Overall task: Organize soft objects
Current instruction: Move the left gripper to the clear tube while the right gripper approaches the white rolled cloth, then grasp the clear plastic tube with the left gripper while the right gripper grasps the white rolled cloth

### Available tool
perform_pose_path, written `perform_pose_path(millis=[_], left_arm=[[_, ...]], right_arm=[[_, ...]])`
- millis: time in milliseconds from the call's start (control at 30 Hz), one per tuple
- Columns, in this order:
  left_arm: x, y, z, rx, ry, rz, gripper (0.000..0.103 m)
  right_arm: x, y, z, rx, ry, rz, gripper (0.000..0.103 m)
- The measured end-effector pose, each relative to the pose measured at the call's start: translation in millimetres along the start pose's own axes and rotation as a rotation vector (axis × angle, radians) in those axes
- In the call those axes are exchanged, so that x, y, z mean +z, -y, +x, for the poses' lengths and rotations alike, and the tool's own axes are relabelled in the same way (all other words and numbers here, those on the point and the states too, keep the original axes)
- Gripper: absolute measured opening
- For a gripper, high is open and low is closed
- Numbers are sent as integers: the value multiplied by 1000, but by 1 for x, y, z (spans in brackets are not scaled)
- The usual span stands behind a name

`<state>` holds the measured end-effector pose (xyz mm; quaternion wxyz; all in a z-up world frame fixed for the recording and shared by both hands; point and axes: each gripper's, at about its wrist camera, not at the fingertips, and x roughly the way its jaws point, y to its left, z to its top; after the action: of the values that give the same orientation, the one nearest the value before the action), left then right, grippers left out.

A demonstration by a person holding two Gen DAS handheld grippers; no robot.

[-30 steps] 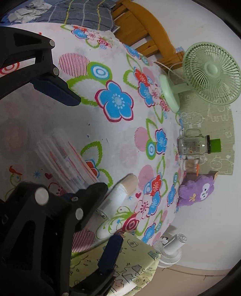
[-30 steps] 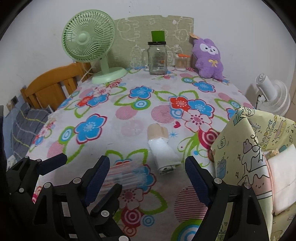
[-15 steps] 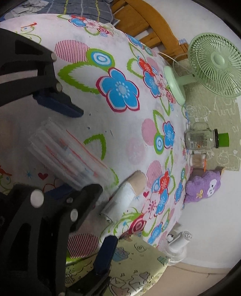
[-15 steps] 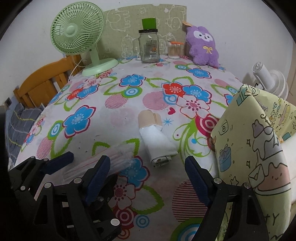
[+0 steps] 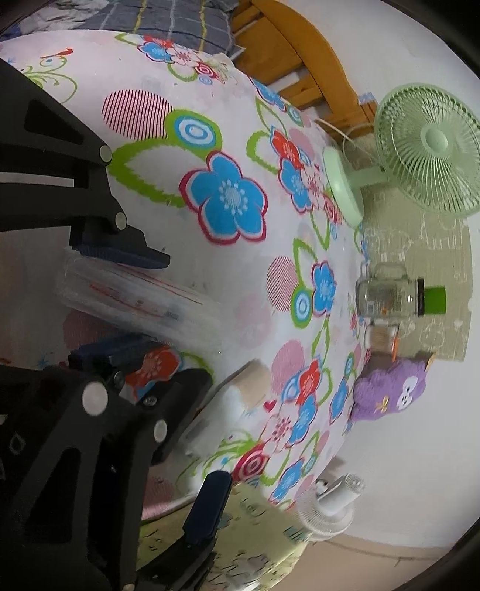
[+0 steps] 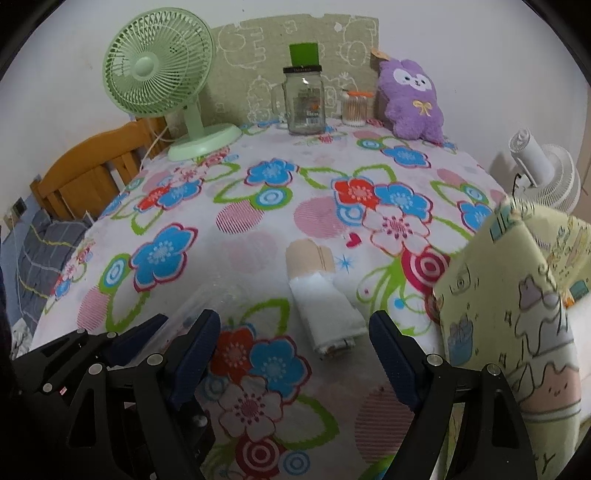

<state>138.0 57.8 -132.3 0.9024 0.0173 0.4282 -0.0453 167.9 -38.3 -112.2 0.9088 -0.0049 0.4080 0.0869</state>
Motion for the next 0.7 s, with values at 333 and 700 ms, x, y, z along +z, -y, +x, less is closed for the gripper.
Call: perform_pose_path(millis=[333,700], left_arm=[[15,0,9,25,-22,-35,32],[17,2,18,45,-33,-38,32]], right_arm=[[15,8,14,-13,1,38,86],[15,18,37,-13,-87,69,63]])
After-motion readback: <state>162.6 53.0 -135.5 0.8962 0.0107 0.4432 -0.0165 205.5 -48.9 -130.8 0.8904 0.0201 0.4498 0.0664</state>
